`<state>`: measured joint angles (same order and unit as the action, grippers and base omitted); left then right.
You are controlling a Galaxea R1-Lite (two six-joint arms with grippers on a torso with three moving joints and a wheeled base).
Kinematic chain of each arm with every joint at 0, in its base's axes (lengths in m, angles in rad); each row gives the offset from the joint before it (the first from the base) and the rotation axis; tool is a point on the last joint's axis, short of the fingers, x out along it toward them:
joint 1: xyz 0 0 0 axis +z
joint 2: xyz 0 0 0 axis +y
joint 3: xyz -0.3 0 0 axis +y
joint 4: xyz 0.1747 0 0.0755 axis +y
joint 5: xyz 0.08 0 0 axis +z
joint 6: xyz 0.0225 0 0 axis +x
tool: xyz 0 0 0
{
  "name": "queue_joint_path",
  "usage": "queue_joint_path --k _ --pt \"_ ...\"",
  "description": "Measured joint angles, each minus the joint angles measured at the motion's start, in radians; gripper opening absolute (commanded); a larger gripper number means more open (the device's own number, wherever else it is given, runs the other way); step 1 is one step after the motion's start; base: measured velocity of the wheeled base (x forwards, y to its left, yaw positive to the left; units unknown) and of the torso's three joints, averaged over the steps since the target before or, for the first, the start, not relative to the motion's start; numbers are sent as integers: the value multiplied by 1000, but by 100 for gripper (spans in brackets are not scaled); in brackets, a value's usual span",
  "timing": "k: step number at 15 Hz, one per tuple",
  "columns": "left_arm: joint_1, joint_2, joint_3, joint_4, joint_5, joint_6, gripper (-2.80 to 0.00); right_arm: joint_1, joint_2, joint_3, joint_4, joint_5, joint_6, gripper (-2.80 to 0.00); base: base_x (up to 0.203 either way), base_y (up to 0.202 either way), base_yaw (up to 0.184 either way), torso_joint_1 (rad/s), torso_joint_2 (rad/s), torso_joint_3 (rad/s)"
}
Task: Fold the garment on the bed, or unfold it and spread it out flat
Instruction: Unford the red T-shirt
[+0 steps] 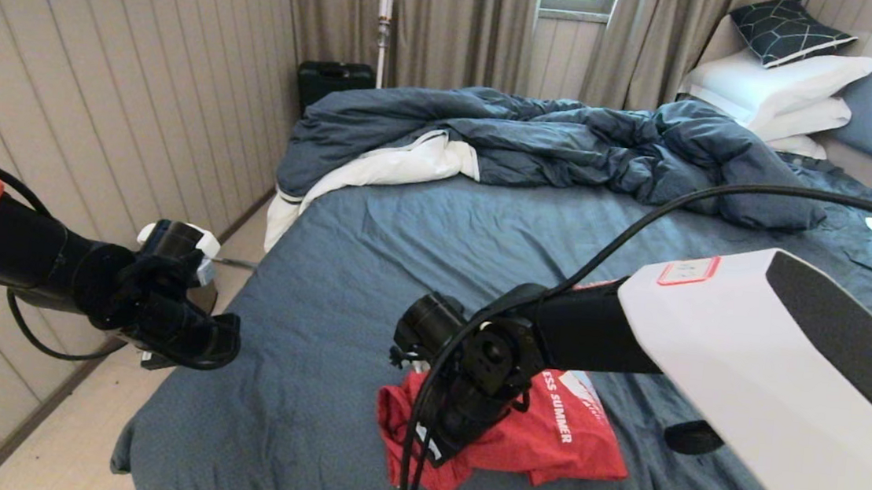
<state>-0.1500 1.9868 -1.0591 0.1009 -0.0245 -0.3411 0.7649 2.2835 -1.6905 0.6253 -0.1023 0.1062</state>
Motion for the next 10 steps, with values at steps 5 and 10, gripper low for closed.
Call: queue_joint_path --k 5,10 --pt "0 -2 -1 0 -1 0 -280 7 77 -237 0 -15 -7 -280 0 0 0 0 0 0" --pt "0 -10 5 0 -1 0 -280 26 53 -262 75 -28 1 -280 0 0 0 0 0 0"
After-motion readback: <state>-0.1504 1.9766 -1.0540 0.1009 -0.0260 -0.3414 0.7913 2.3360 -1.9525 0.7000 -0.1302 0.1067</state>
